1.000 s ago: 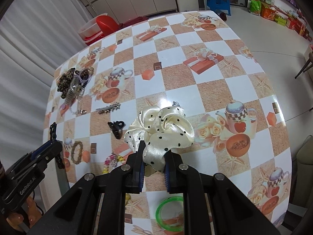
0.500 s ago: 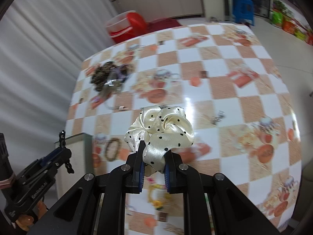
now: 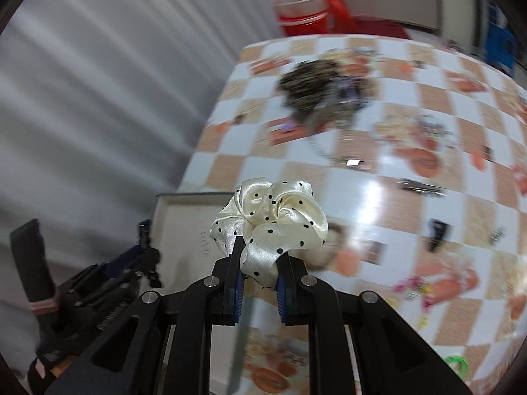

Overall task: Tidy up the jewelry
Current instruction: 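Carry both items into the white tray and open both tools, then withdraw both tools from the tray back over the table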

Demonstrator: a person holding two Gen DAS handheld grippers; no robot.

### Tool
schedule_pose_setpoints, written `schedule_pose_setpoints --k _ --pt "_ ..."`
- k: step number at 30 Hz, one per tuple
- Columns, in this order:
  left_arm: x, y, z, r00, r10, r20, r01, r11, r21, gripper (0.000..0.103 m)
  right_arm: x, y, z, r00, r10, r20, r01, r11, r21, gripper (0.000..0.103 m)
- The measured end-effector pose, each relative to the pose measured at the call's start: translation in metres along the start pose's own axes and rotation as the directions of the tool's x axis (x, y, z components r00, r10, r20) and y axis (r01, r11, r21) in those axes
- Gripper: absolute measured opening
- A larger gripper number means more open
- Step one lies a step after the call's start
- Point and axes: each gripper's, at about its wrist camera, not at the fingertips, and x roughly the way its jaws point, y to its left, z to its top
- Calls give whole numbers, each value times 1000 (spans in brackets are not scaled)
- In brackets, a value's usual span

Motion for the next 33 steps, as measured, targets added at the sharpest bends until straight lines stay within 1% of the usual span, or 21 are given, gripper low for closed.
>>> schedule_pose_setpoints --k 4,8,12,15,20,24,25,26,27,28,30,31,33 --pt "19 11 -7 999 33 -34 -33 999 -6 37 38 30 4 997 41 -62 -44 998 -50 17" --pt "34 19 -9 997 53 -50 -53 998 -15 37 71 45 7 992 57 -115 -64 996 -59 17" --pt "50 26 -8 995 73 -61 -74 997 -20 37 107 53 6 987 34 -159 -46 997 -69 17" --pt "56 30 -8 995 83 -61 -85 996 -21 37 124 55 4 984 7 -179 -22 996 -82 17" --pt "69 31 -8 992 99 -79 -101 995 -15 37 139 51 3 979 -32 -203 14 996 -89 17" --pt "79 29 -9 989 104 -107 -105 994 -6 37 145 49 2 977 -46 -208 29 996 -85 21" --pt "80 29 -10 988 109 -105 -110 994 -1 38 145 49 1 977 -48 -207 31 996 -84 21" --pt "80 29 -10 988 120 -101 -120 993 4 48 146 49 1 977 -52 -208 35 996 -86 22" --pt "81 29 -9 987 130 -99 -130 991 8 59 150 50 1 976 -55 -209 38 996 -87 28" --pt "80 29 -9 986 136 -93 -135 991 9 74 150 50 1 975 -57 -213 39 996 -85 32" --pt "78 29 -9 987 139 -76 -138 990 12 74 154 50 3 976 -45 -214 28 996 -79 41" --pt "78 28 -9 987 139 -79 -138 990 17 74 155 51 5 976 -42 -214 25 996 -80 44" --pt "79 28 -8 986 142 -85 -141 990 21 74 151 54 6 978 -36 -206 20 996 -84 56"
